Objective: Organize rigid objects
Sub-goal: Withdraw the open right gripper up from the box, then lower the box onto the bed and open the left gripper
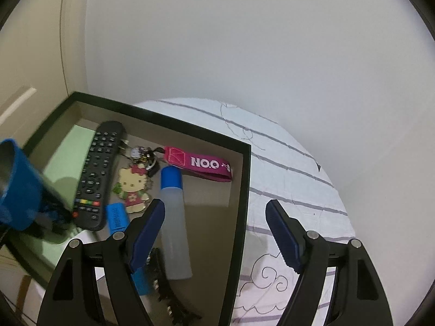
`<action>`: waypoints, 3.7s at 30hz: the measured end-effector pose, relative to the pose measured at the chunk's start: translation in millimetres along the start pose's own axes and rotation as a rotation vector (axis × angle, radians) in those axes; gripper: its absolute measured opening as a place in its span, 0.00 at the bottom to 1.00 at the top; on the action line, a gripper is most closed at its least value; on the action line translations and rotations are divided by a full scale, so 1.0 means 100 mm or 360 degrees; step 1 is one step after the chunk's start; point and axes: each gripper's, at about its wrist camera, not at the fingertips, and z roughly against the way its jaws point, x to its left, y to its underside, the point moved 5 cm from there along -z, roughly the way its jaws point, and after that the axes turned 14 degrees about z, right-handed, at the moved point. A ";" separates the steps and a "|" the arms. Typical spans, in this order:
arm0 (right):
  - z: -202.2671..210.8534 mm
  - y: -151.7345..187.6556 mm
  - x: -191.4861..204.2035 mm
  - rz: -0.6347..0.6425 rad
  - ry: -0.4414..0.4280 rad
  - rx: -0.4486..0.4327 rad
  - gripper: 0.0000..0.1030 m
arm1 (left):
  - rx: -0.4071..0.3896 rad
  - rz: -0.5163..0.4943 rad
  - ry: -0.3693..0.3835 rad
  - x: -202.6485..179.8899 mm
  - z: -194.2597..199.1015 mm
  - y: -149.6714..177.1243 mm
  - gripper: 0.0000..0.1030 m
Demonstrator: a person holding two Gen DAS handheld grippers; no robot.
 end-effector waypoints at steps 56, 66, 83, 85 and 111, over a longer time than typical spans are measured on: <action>0.62 0.65 0.28 -0.0187 -0.0583 -0.0324 0.78 | -0.0332 -0.0048 -0.0096 -0.71 1.44 0.27 0.98; 0.59 0.73 0.12 -0.0209 -0.0599 -0.0330 0.78 | -0.0340 0.0044 -0.0040 -1.00 1.46 0.27 0.98; 0.62 0.79 -0.08 -0.0257 -0.0599 -0.0366 0.78 | -0.0370 0.0022 -0.0044 -1.22 1.51 0.24 0.98; 0.65 0.80 -0.10 -0.0265 -0.0600 -0.0384 0.78 | -0.0378 0.0010 -0.0036 -1.24 1.54 0.25 0.98; 2.16 1.63 0.12 -0.0429 -0.0247 -0.1010 1.00 | -0.1022 0.0009 0.0281 -0.96 2.94 1.19 1.00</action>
